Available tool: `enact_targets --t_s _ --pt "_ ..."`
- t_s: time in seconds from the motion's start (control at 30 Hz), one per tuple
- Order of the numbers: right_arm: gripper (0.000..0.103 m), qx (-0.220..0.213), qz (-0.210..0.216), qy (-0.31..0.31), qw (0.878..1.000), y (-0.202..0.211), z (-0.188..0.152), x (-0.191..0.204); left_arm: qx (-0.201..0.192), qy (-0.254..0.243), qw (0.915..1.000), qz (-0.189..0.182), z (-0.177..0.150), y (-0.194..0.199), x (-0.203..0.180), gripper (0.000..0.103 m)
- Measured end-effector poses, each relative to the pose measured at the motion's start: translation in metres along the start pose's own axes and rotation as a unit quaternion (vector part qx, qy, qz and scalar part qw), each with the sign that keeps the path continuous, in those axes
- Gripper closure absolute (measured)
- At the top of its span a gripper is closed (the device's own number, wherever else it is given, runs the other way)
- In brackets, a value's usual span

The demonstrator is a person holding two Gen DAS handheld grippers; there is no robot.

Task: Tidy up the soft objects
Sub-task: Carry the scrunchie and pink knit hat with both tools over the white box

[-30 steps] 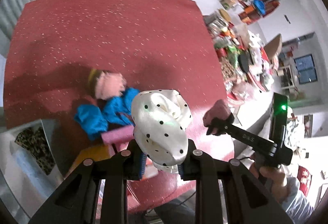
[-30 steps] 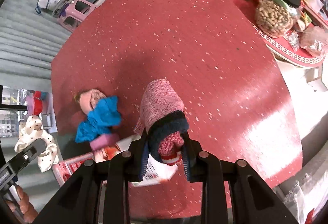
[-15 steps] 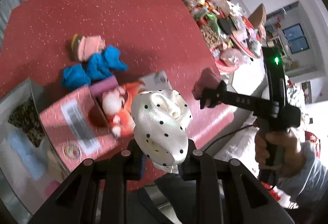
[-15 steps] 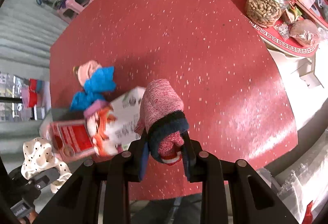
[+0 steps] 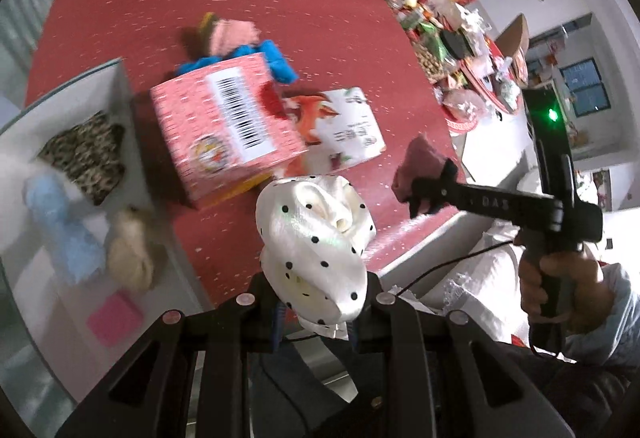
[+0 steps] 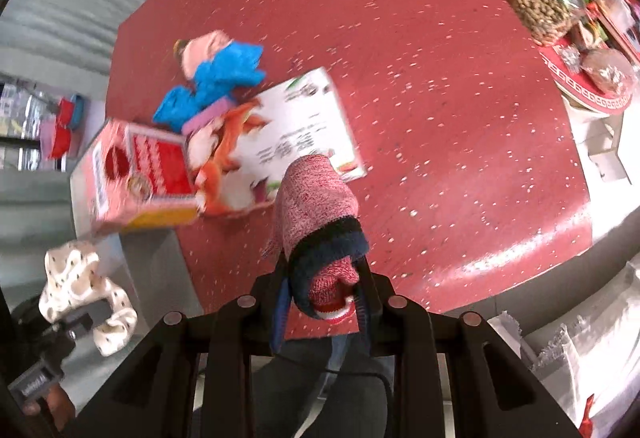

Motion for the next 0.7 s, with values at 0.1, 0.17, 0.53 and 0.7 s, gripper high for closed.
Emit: enact_targets --t_s 0.1,0.17,0.53,0.7 --pt "0.074 0.007 0.003 0.025 1.000 -0.001 -0.007 0.017 -0.011 0.014 0.9998 0.007 -0.005 0.008 0.012 0.077" --pt "0.074 0.010 0.004 0.043 0.999 -0.001 -0.010 0.027 -0.017 0.024 0.9995 0.010 -0.008 0.011 0.021 0.077" --pt "0.074 0.038 0.017 0.164 0.986 -0.013 -0.034 0.095 -0.034 0.068 0.9968 0.025 -0.031 0.027 0.060 0.077" --pt "0.074 0.049 0.032 0.229 0.972 -0.017 -0.046 0.131 -0.045 0.103 0.9925 0.047 -0.040 0.035 0.085 0.077"
Point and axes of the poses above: each gripper's, at about its wrist camera, not at the fingertips, and y roughly against the way its jaws point, x to its left, z to its top, the point moved 5 cm from there along -y, roughly the way its jaws point, and after that the axes turned 10 degrees about -x, right-handed, at the moved point
